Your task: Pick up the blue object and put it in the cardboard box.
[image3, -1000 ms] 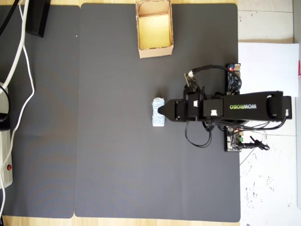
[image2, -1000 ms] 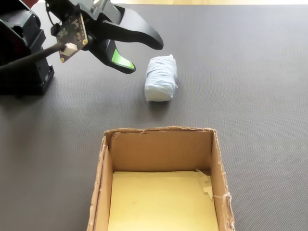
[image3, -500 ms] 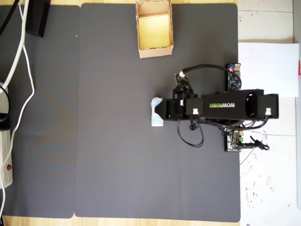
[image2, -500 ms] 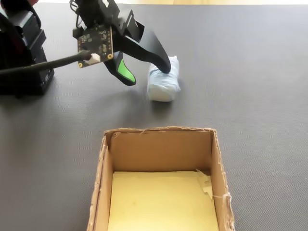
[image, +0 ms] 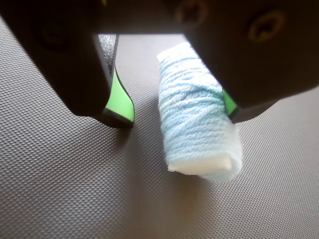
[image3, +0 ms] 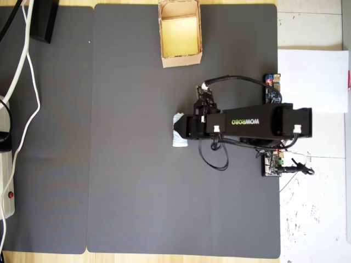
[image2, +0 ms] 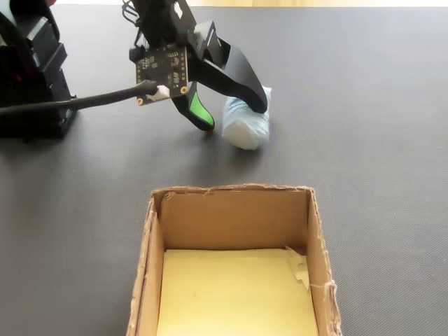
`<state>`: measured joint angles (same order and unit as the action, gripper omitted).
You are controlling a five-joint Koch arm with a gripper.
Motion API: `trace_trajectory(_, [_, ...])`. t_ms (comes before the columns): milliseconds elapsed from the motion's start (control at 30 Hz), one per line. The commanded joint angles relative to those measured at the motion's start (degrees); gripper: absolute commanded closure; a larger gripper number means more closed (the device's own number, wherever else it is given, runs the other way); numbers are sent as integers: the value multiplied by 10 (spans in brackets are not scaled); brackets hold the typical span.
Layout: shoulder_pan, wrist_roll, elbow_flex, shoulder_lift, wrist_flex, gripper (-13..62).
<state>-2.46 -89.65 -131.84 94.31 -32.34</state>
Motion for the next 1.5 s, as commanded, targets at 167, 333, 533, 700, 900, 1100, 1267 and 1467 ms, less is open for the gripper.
trace_trajectory(167, [20,-27,54,-40,22,200])
trace_trajectory(333, [31,-33,44,-56,50,272])
trace_trajectory(533, [40,-27,11,-57,99,345])
trace_trajectory(700, [39,-26,-33,-25,162,388])
trace_trajectory(900, [30,-48,-87,19,240,388])
trace_trajectory(1100, [17,-64,-144,102,290,388])
trace_trajectory(1267, [7,-68,-202,179,330,388])
trace_trajectory(1467, [1,-69,-261,292,339,389])
